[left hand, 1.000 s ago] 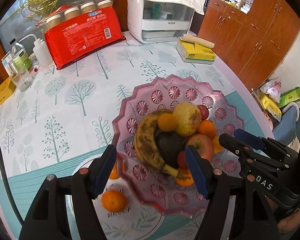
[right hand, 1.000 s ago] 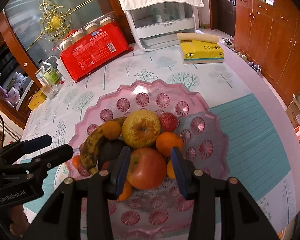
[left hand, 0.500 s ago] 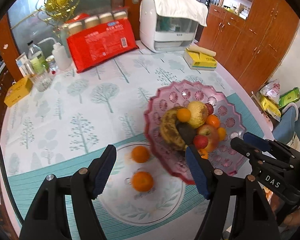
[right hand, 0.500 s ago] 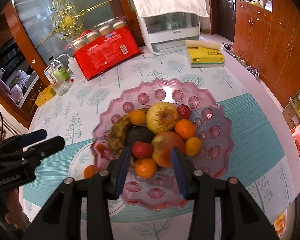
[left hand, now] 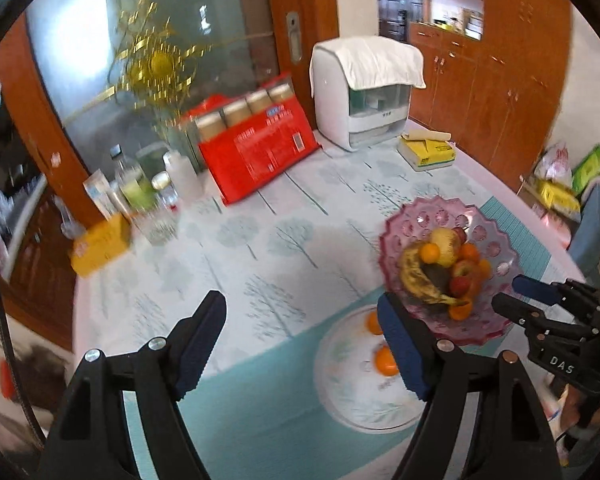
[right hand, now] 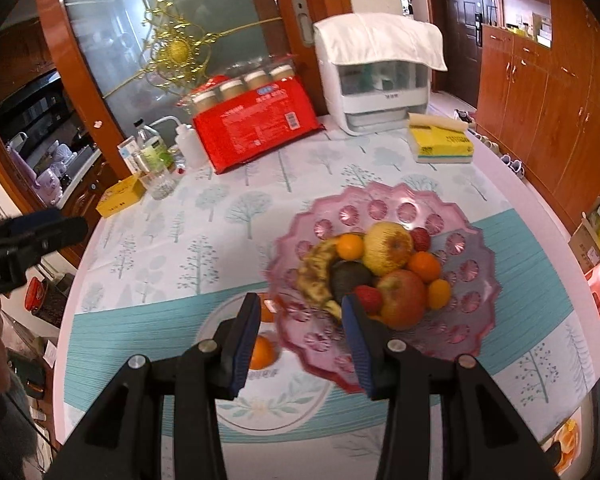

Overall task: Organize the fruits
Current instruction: 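Grasp an orange with the left tool while the right tool grasps the last orange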

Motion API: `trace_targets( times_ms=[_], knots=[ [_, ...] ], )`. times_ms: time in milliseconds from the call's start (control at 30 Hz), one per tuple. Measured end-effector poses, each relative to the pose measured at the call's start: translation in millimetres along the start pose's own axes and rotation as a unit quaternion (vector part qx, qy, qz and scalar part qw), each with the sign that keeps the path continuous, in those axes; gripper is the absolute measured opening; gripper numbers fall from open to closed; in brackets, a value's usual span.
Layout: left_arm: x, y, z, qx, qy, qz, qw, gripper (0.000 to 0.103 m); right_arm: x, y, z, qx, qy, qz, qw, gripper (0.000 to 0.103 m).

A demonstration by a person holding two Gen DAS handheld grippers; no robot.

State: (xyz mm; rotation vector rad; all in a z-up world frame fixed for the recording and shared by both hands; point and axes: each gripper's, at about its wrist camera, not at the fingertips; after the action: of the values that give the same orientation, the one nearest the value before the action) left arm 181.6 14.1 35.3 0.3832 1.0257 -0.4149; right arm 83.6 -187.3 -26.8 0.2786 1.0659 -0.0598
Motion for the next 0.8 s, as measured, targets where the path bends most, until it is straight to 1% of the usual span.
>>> trace_targets(
  times_ms=[67, 133, 200, 300, 367, 400, 467, 500, 633, 700, 767, 800],
  knots=[
    [-10.1, 9.5, 6.4, 0.027, -0.013, 0.016, 0.9994, 0.078, -2.4, 11.6, -0.9, -0.001, -0.005, 0.002, 1.000, 0.043],
    [-14.8, 13.8, 12.5, 0.053, -0.024, 0.027, 0.9979, 0.083, -2.4, 21.5, -2.4, -0.001, -0.008, 0.002, 1.000, 0.043],
    [-14.9, 15.2, 16.4, 0.075, -0.031, 0.032, 0.9962, 0.084, 0.1, 30.1, -5.2, 0.001, -0.009, 0.001, 1.000, 0.043],
    [-2.4, 11.6, 19.8, 0.122, -0.030, 0.030, 0.9916, 0.084, 7.5, 41.3, -11.5, 0.010, -0.013, -0.008, 1.000, 0.043],
    [19.2, 4.4, 18.8, 0.165, -0.017, 0.015, 0.9860, 0.084, 13.8, 45.9, -17.7, 0.019, -0.011, -0.010, 1.000, 0.043],
    [27.4, -0.1, 17.4, 0.179, -0.012, 0.010, 0.9838, 0.084, 16.2, 47.6, -21.0, 0.023, -0.009, -0.011, 1.000, 0.043],
    [57.2, -12.4, 13.2, 0.222, 0.008, -0.009, 0.9749, 0.084, 24.1, 50.1, -27.7, 0.034, -0.003, -0.014, 0.999, 0.043],
    [66.2, -17.4, 10.7, 0.235, 0.014, -0.014, 0.9718, 0.084, 28.4, 50.6, -31.5, 0.041, -0.002, -0.014, 0.999, 0.043],
    [118.0, -41.3, -0.4, 0.304, 0.046, -0.053, 0.9502, 0.084, 52.3, 52.1, -49.5, 0.066, 0.012, -0.013, 0.998, 0.043],
    [137.8, -51.5, -2.2, 0.324, 0.059, -0.074, 0.9414, 0.084, 67.4, 52.5, -58.5, 0.076, 0.027, -0.012, 0.997, 0.043],
    [158.6, -61.2, -2.9, 0.334, 0.073, -0.093, 0.9350, 0.084, 83.2, 53.0, -67.8, 0.085, 0.041, -0.012, 0.995, 0.043],
    [166.5, -64.7, -3.7, 0.336, 0.078, -0.098, 0.9335, 0.084, 89.7, 53.3, -70.9, 0.088, 0.045, -0.011, 0.995, 0.043]
  ],
)
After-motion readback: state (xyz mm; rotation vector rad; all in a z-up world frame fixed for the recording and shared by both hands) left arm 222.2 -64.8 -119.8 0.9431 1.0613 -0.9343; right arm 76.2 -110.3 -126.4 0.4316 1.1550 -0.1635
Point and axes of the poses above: each gripper's, at about its wrist camera, not at the fingertips, and x roughly the way its jaws point, y to its left, z to its top, and after that the axes turned 11 degrees about y, right-handed
